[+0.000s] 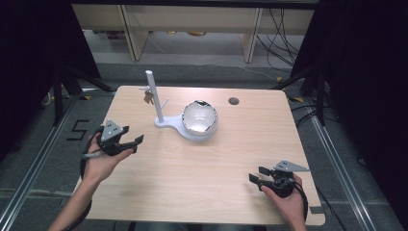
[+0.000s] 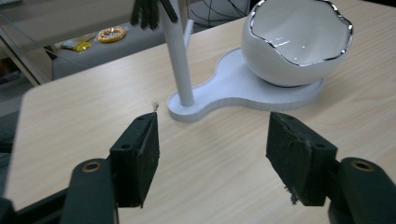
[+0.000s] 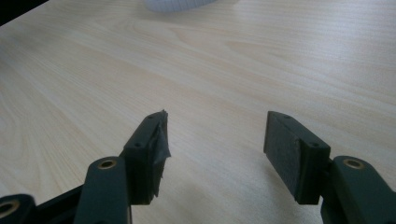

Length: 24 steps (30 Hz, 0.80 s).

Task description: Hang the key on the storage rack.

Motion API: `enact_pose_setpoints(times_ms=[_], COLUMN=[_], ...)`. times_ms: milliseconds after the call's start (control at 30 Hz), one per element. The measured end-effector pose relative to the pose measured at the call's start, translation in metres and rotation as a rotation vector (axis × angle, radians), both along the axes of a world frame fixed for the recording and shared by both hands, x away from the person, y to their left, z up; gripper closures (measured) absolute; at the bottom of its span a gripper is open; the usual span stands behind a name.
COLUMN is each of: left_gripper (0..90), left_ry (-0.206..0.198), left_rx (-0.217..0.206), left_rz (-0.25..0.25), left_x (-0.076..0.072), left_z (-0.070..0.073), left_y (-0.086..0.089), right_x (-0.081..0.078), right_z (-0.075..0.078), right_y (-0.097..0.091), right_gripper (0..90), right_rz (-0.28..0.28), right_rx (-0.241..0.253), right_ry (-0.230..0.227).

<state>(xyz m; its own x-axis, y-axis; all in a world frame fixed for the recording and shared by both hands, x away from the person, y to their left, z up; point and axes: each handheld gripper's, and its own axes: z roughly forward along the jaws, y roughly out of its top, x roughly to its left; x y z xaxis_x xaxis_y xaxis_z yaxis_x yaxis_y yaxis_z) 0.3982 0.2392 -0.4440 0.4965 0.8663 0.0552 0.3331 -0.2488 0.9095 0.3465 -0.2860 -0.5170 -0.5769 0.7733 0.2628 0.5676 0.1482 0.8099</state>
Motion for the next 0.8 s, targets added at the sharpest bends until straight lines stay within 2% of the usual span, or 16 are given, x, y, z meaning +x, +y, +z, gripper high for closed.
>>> enact_pose_setpoints(times_ms=[33, 100, 167, 200, 233, 433, 467, 533, 633, 700, 733, 767, 800], left_gripper=[35.1, 34.6, 34.2, 33.7, 33.0, 31.5, 31.5, 31.3, 30.0, 28.8, 28.7, 28.3, 28.2], left_ry=[-0.007, -0.014, -0.030, -0.035, -0.041, -0.061, -0.068, -0.074, -0.086, -0.091, -0.094, -0.103, -0.103], left_rx=[-0.015, -0.030, -0.046, -0.049, -0.053, -0.105, -0.119, -0.128, -0.142, -0.142, -0.150, -0.141, -0.136], left_rz=[0.004, 0.011, 0.017, 0.019, 0.018, 0.047, 0.050, 0.063, 0.052, 0.053, 0.050, 0.050, 0.051], left_x=[-0.004, -0.010, -0.016, -0.020, -0.022, -0.036, -0.037, -0.042, -0.044, -0.045, -0.045, -0.046, -0.047], left_z=[-0.008, -0.018, -0.029, -0.035, -0.038, -0.061, -0.065, -0.070, -0.076, -0.079, -0.080, -0.079, -0.079], left_y=[-0.001, -0.002, -0.003, -0.004, -0.004, -0.001, 0.000, 0.001, 0.001, 0.001, 0.000, 0.000, 0.000], right_x=[0.002, 0.000, 0.001, 0.000, 0.001, 0.002, 0.001, -0.001, -0.002, 0.000, -0.001, 0.000, -0.001], right_z=[-0.001, 0.001, 0.000, 0.001, 0.001, -0.001, 0.000, 0.001, 0.001, 0.001, 0.000, 0.001, 0.001], right_y=[-0.002, -0.002, -0.002, -0.002, -0.002, -0.001, 0.000, 0.002, 0.002, 0.000, 0.002, 0.001, 0.003], right_gripper=[40.5, 40.3, 40.1, 40.1, 39.9, 38.6, 38.6, 38.3, 38.3, 38.2, 38.1, 37.9, 37.8], right_rz=[0.014, 0.004, 0.011, 0.015, 0.019, 0.017, 0.012, 0.015, 0.019, 0.031, 0.023, 0.029, 0.022], right_rx=[-0.019, -0.031, -0.034, -0.030, -0.033, -0.042, -0.039, -0.011, -0.017, -0.044, -0.037, -0.055, -0.033], right_ry=[-0.027, -0.009, -0.021, -0.003, -0.019, -0.030, -0.015, 0.008, 0.012, -0.022, -0.009, -0.030, -0.002])
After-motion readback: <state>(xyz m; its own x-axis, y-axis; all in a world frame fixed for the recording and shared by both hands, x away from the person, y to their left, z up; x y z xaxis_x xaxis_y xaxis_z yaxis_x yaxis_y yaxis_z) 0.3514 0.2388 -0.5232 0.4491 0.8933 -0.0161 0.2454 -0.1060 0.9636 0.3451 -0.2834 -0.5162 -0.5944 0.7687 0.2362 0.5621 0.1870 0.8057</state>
